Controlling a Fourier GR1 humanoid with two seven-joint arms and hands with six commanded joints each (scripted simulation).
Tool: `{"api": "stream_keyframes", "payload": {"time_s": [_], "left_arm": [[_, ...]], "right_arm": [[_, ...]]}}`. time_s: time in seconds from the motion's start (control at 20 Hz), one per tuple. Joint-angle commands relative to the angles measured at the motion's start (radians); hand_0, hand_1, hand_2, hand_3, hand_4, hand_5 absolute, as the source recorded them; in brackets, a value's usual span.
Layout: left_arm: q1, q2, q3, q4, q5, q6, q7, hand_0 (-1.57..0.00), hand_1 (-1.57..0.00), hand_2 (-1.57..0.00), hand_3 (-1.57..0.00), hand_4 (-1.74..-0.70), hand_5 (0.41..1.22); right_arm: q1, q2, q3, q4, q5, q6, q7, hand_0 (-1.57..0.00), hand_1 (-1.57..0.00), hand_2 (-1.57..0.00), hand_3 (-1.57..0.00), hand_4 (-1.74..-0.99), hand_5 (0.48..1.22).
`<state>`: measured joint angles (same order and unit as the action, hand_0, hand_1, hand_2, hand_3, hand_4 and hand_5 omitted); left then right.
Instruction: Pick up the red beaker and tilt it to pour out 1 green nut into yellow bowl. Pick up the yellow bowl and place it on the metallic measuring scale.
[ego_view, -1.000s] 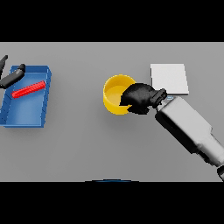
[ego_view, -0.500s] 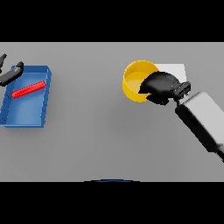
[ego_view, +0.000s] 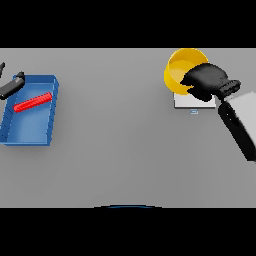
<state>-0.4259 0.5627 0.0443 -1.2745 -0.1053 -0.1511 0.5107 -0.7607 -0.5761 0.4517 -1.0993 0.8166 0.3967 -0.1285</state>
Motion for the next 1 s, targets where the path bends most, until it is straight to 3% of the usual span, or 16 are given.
{"api": "stream_keyframes", "payload": {"time_s": [0.0, 0.2, 0.4, 0.45, 0.7, 0.85, 0.95], "left_arm": [[0.001, -0.005, -0.003, 0.002, -0.001, 0.001, -0.005, 0.0, 0.0, 0.0, 0.0, -0.85, 0.761], [0.011, -0.002, -0.006, -0.031, 0.0, 0.004, 0.025, 0.0, 0.0, 0.0, 0.0, -0.86, 0.779], [-0.01, -0.007, -0.016, -0.003, -0.021, 0.013, 0.033, 0.0, 0.0, 0.0, 0.0, -0.86, 0.802], [0.0, -0.007, -0.014, -0.01, -0.019, 0.014, 0.029, 0.0, 0.0, 0.0, 0.0, -0.86, 0.804], [0.007, -0.007, -0.015, -0.013, -0.012, 0.004, 0.027, 0.0, 0.0, 0.0, 0.0, -0.85, 0.799], [-0.006, -0.01, -0.018, 0.0, -0.014, 0.002, 0.029, 0.0, 0.0, 0.0, 0.0, -0.84, 0.783], [-0.008, -0.007, -0.02, 0.004, -0.02, 0.003, 0.027, 0.0, 0.0, 0.0, 0.0, -0.84, 0.779]], "right_arm": [[-0.013, 0.01, -0.008, 0.039, 0.0, -0.013, 0.01, -1.57, -1.57, -1.55, -1.15, -1.741, 1.221], [-0.03, 0.017, -0.024, 0.166, 0.001, -0.06, -0.016, -1.57, -1.57, -1.5, -1.18, -1.741, 1.221], [-0.038, 0.028, -0.029, 0.256, -0.001, -0.096, -0.053, -1.57, -1.57, -1.41, -1.32, -1.741, 1.221], [-0.04, 0.039, -0.032, 0.279, 0.0, -0.105, -0.04, -1.57, -1.57, -1.4, -1.34, -1.741, 1.221], [-0.048, 0.058, -0.03, 0.344, 0.004, -0.133, -0.054, -1.57, -1.57, -1.38, -1.4, -1.741, 1.221], [-0.041, 0.045, -0.031, 0.338, -0.004, -0.116, -0.06, -1.57, -1.57, -1.37, -1.45, -1.741, 1.221], [-0.042, 0.056, -0.033, 0.345, -0.008, -0.117, -0.049, -1.57, -1.5, -1.44, -1.25, -1.741, 1.221]]}}
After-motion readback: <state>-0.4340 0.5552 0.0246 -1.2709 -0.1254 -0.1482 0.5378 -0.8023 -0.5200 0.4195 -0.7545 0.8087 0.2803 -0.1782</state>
